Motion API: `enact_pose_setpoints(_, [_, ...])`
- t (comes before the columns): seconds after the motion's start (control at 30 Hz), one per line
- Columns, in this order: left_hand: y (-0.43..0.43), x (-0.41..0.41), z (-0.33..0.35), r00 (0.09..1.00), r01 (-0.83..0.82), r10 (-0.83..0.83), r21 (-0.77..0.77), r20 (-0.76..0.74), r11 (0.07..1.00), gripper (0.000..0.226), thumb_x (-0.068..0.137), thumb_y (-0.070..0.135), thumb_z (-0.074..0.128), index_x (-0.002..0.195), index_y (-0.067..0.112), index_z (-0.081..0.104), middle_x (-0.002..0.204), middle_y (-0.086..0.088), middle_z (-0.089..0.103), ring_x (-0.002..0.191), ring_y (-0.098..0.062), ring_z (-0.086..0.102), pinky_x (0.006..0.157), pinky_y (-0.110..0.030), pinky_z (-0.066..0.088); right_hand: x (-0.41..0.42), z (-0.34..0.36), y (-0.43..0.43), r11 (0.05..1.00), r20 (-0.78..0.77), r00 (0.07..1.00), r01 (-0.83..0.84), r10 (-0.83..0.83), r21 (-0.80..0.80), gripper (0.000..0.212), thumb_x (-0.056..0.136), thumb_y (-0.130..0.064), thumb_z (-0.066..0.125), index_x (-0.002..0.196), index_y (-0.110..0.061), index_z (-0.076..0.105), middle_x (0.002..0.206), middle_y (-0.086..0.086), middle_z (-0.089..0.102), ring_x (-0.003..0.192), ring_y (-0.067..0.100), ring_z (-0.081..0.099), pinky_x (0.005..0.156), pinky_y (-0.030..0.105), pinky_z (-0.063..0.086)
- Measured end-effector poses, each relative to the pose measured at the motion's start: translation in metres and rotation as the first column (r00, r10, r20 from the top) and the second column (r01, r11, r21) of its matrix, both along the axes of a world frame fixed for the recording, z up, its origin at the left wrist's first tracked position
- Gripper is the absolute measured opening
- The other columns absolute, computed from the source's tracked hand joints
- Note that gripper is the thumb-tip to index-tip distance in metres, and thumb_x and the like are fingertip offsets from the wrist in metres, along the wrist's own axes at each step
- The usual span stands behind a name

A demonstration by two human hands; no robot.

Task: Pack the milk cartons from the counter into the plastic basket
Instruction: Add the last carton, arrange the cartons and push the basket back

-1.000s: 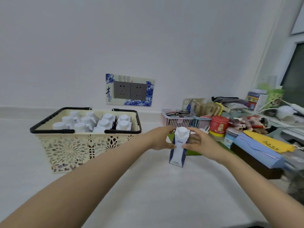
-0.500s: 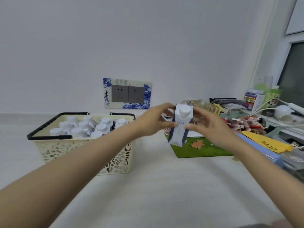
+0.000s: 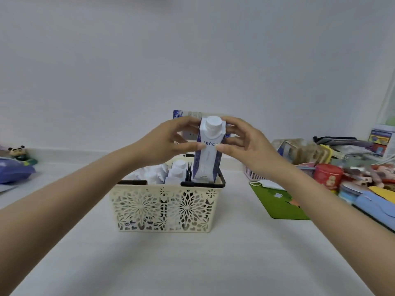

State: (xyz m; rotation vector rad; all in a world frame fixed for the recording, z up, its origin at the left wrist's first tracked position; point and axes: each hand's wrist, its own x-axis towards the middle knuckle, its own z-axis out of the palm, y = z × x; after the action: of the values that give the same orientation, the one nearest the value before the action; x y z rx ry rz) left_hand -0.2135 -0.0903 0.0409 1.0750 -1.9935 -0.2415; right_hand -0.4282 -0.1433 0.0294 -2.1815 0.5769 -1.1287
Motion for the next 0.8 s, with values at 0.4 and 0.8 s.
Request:
enact_pose_setpoints(0.4, [-0.017,0.015,-0.019,0.992,-0.001,0.024,0.192,-0.121,0.981,0.066,0.073,0.05,0.066,0.133,0.03,0.05,0.108,0.004,0.068,0.086,-0.011,0.071,0.076,-0.026,0.058,0.011,-0.008,-0.018,0.998,-0.09,0.996,-0.016,0.022,0.064,0.047,0.078,-0.036,0.071,0.115,-0.055,0.049,0.124,-0.009,0.063,0.108,0.004,0.064,0.091,0.022,0.052])
enact_pose_setpoints(0.8, [-0.022,0.016,-0.061,0.988,-0.134,0.107,0.282,0.109,0.95,0.038,0.08,0.041,0.07,0.114,0.027,0.06,0.096,0.007,0.074,0.08,-0.001,0.064,0.07,-0.02,0.047,0.004,-0.055,-0.022,0.998,-0.333,0.942,0.057,-0.049,0.016,0.042,0.086,-0.024,0.066,0.126,-0.027,0.054,0.12,-0.011,0.064,0.108,-0.005,0.059,0.092,0.009,0.043])
